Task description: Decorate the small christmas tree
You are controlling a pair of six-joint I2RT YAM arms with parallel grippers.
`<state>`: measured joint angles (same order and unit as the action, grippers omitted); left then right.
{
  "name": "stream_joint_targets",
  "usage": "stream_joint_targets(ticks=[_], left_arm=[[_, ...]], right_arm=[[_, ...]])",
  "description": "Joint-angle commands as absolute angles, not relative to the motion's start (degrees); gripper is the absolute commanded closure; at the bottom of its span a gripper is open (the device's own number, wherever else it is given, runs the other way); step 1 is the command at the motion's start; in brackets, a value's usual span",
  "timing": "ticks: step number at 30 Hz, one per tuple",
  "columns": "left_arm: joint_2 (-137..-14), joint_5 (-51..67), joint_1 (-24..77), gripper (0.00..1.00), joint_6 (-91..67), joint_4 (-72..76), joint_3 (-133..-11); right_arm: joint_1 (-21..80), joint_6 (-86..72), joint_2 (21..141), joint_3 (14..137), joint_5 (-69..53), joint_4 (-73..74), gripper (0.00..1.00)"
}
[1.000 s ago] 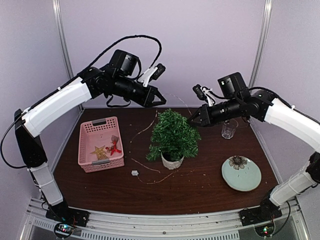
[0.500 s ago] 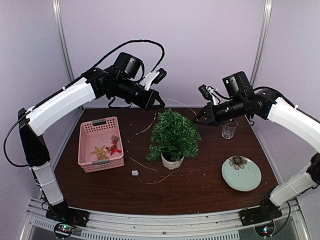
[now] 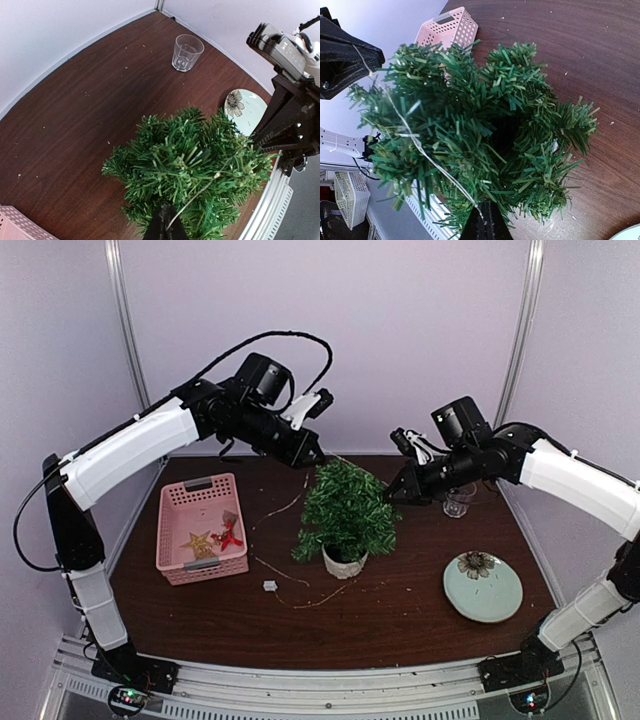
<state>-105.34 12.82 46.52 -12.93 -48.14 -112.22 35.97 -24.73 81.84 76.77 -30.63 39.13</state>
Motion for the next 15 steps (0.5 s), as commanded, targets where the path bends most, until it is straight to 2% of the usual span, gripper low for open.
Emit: stream_joint_targets(ticks=[1, 4, 13, 15], left_arm=[[-106.02, 11.7, 46.14, 1.0, -13.41, -48.15, -112.46], [-106.25, 11.9, 46.14, 1.0, -13.53, -48.1, -111.84], [-103.72, 12.47, 46.01, 0.81, -12.89, -48.96, -109.68], [-102.49, 12.56, 45.85, 0.79, -12.66, -48.76, -108.55]], right_arm=[[35.68, -25.48, 82.18, 74.84, -30.15, 38.32, 1.0], [35.68, -25.49, 82.33, 74.62, -30.3, 37.92, 1.0], [35.68, -25.57, 82.88, 75.21, -30.95, 37.67, 1.0], [35.65, -25.5, 82.75, 75.4, -30.91, 37.65, 1.0]])
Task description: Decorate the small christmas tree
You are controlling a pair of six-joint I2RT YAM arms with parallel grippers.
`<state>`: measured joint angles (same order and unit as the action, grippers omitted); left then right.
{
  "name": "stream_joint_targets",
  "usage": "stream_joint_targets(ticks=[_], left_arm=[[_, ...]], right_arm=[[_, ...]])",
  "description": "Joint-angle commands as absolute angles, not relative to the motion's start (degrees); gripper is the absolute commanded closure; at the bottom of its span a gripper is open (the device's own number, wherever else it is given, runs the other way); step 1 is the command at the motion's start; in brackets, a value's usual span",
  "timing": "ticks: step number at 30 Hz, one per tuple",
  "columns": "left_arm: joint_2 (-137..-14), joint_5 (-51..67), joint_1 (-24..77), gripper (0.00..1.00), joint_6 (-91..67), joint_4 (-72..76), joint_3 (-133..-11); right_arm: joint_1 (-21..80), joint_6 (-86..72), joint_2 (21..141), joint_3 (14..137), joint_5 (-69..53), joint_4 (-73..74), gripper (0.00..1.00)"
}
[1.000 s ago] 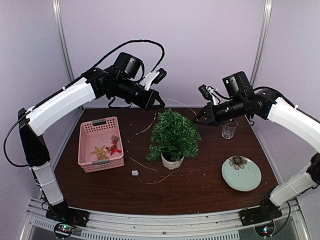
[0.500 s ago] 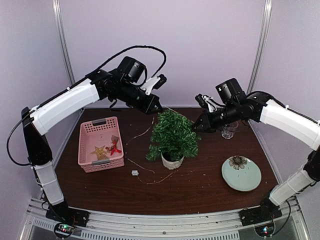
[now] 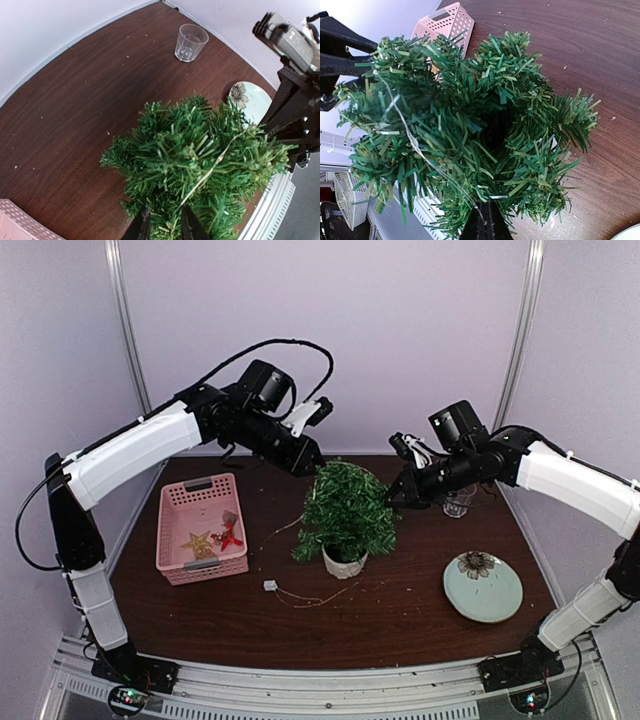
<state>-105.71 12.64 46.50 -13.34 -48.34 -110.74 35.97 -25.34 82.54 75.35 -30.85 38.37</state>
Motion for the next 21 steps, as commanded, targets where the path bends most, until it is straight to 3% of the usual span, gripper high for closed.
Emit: stream_joint_targets(ticks=[1, 8, 17, 18, 21], left_arm=[[-101.76, 13.06, 45.75, 0.79, -12.55, -48.36, -107.84], [-99.57, 16.43, 44.69, 1.0, -13.27, -44.97, -104.95], [-99.71, 21.88, 42.83, 1.0, -15.16, -40.94, -104.79], [-99.44, 23.37, 42.42, 0.99, -15.2, -41.1, -104.4], [-97.38, 26.54, 41.52, 0.78, -14.8, -40.15, -101.36]], right_arm=[[35.66, -25.56, 82.67, 75.49, -30.92, 37.62, 1.0], [35.68, -26.16, 81.4, 75.74, -30.24, 37.03, 1.0], [35.42, -27.07, 80.51, 77.54, -29.45, 36.13, 1.0], [35.31, -26.99, 80.57, 77.71, -29.38, 36.31, 1.0], [35.14, -26.89, 80.51, 77.65, -29.42, 36.61, 1.0]])
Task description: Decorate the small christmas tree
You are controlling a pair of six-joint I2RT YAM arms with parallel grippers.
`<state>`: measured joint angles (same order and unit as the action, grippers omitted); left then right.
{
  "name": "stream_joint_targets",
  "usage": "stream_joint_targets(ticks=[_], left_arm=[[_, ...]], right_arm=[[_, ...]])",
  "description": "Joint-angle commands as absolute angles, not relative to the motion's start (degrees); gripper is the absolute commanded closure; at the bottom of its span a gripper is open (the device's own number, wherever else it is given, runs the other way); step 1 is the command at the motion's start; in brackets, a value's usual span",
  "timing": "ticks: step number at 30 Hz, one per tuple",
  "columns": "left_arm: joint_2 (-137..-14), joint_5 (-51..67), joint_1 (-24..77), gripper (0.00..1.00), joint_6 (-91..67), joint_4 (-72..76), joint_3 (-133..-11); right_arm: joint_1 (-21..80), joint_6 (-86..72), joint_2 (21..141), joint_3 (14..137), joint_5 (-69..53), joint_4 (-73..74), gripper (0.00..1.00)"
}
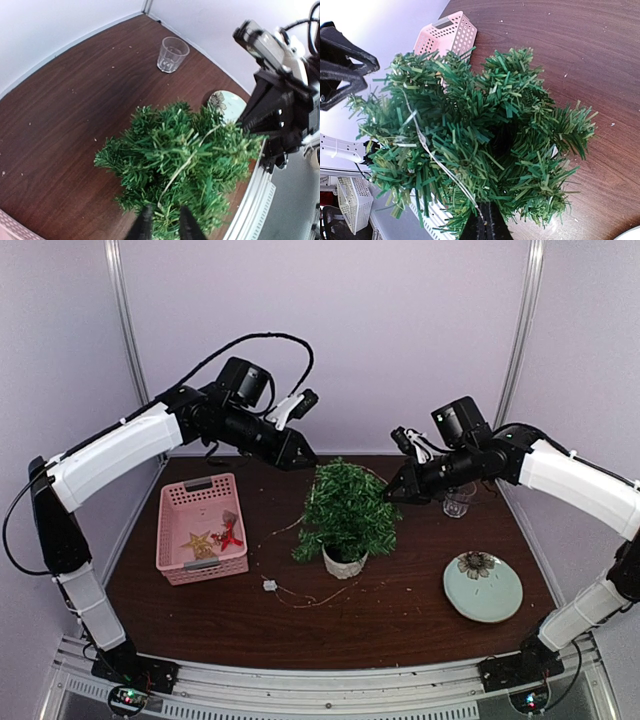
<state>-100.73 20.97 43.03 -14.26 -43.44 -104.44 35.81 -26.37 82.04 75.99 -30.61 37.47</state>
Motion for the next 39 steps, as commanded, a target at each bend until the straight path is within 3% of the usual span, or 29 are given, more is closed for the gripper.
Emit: stream_joint_targets(ticks=[1, 13, 21, 39], left_arm=[[-96.73, 27.21, 41.36, 0.77, -14.62, -39.63, -100.31], [-96.74, 31.11, 41.13, 0.77, -17.33, -35.08, -95.18], [-97.85, 32.27, 41.13, 0.95, -19.15, -31.52, -94.19], [-97.38, 28.41, 41.05, 0.83, -20.16, -30.87, -90.05]], right_arm=[[35.09, -26.89, 80.46, 77.61, -29.44, 36.55, 1.0], [35.06, -26.72, 80.79, 77.31, -29.79, 36.57, 1.0], [35.03, -26.72, 80.88, 77.43, -29.45, 36.51, 1.0], [35.03, -26.99, 81.03, 77.31, -29.53, 36.36, 1.0]])
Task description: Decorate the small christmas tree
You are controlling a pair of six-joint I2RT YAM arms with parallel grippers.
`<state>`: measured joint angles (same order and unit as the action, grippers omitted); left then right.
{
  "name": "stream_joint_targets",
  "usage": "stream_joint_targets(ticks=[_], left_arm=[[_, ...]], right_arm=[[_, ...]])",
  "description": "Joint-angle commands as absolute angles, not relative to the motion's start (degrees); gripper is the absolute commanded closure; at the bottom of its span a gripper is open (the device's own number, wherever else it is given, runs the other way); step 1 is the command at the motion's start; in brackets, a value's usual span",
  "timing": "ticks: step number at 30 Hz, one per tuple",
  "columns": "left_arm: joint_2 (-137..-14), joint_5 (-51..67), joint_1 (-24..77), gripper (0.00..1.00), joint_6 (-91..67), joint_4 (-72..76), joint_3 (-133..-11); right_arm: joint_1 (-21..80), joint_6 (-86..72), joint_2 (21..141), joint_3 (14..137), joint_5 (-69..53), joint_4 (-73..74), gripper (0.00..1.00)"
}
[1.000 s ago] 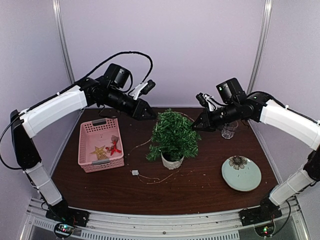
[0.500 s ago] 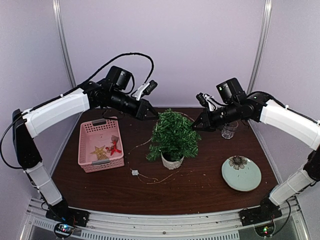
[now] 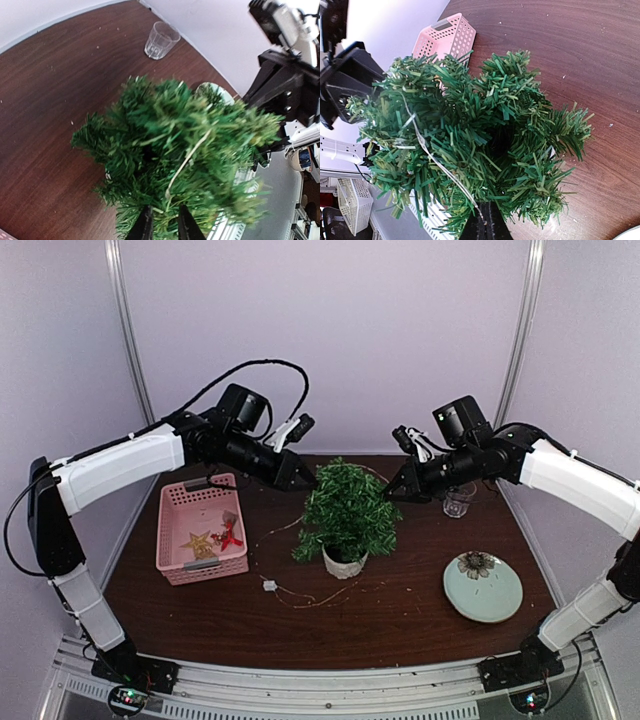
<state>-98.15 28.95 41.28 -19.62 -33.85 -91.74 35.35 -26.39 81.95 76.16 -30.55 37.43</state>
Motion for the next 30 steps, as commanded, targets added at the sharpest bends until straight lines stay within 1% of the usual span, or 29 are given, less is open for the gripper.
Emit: stream_joint_targets(ticks=[1, 3, 4, 8, 12, 15, 21, 30], left_arm=[[-97.34, 28.66, 41.02, 0.83, -20.25, -30.52, -89.84], [-97.38, 29.48, 41.04, 0.83, -20.34, -29.8, -89.72], [-97.37, 29.69, 41.04, 0.85, -20.31, -29.53, -89.68], [-97.09, 31.32, 41.04, 1.0, -20.13, -28.18, -89.63], [-96.22, 32.24, 41.04, 1.0, -20.64, -26.19, -90.08], [-96.17, 30.69, 40.9, 1.0, -20.87, -26.73, -92.4], [-98.31, 27.81, 38.35, 1.0, -24.43, -28.37, -96.9], [-101.95, 27.8, 38.06, 1.0, -25.12, -29.97, -98.13]], right_arm=[[35.02, -27.06, 81.06, 77.4, -29.53, 36.28, 1.0], [35.06, -27.15, 81.17, 77.43, -29.55, 36.22, 1.0], [34.99, -27.16, 81.16, 77.51, -29.53, 36.2, 1.0], [35.01, -27.31, 81.25, 77.77, -29.45, 36.26, 1.0], [35.03, -27.48, 81.15, 78.25, -29.22, 36.45, 1.0], [34.98, -28.0, 80.87, 79.1, -28.94, 36.46, 1.0], [34.21, -29.88, 81.4, 80.33, -28.79, 36.71, 1.0], [33.75, -29.93, 84.23, 81.34, -28.57, 40.66, 1.0]])
